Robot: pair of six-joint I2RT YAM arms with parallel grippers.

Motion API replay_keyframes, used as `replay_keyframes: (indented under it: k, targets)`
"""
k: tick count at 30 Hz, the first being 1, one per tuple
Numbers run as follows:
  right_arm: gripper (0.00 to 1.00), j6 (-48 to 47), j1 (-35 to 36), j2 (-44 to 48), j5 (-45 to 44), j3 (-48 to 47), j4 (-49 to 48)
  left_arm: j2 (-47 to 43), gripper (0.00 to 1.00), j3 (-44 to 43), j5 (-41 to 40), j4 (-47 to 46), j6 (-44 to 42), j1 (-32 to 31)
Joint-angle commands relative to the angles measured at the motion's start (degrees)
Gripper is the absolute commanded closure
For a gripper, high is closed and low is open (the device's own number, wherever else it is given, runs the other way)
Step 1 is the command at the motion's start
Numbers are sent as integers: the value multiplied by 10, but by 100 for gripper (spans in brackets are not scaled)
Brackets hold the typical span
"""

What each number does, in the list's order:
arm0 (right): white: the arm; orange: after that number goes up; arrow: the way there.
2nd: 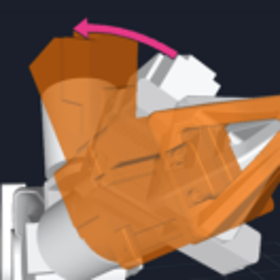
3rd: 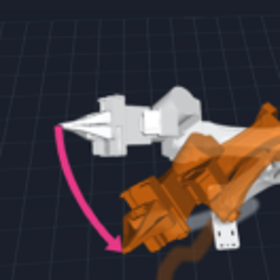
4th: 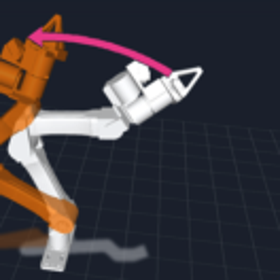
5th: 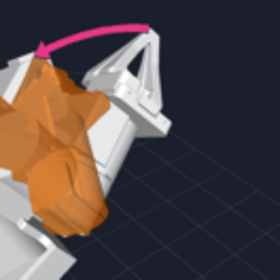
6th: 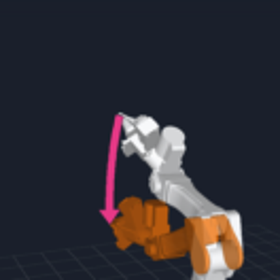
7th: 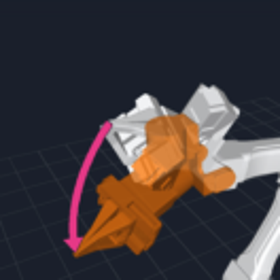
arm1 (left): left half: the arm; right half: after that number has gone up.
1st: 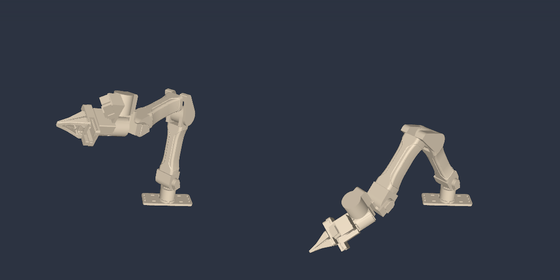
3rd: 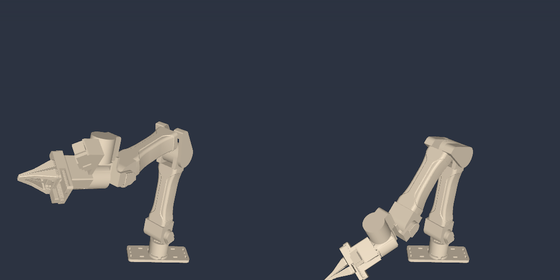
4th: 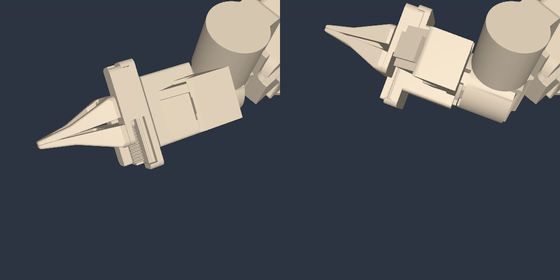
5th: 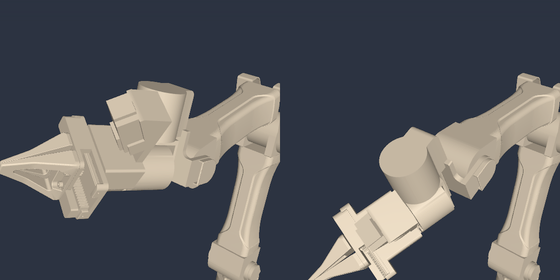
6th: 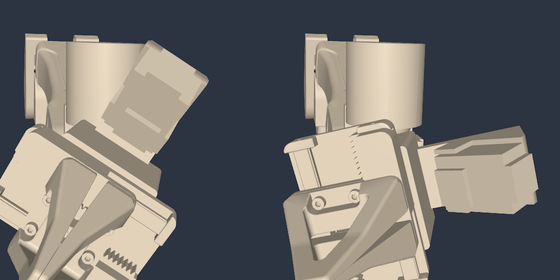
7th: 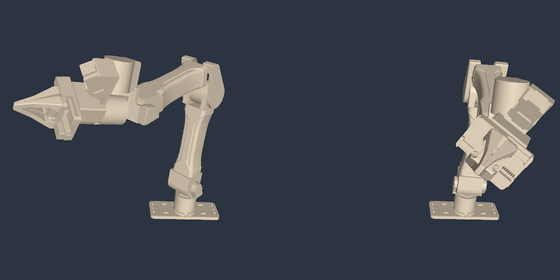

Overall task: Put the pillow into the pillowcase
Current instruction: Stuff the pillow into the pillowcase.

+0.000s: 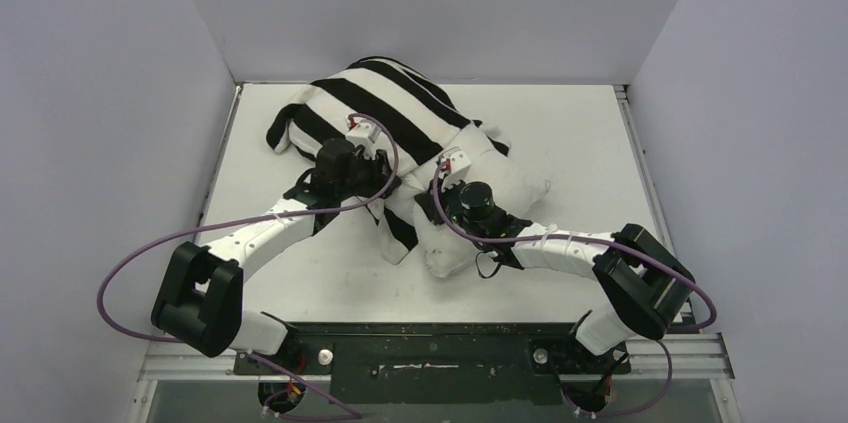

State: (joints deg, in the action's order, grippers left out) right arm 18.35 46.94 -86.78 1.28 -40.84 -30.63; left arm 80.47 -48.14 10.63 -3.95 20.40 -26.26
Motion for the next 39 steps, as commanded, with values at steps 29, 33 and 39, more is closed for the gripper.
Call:
replay_keyframes:
  k: [29,33,39]
  targets:
    - [100,337,39,-115,-259,27,-336,-98,100,-17,10,-16,209,-206]
    - [100,361,41,-125,-268,27,-344,-122,100,2,-65,17,219,-239]
    - [92,273,65,-72,-218,47,-287,-127,100,45,-102,21,227,-238]
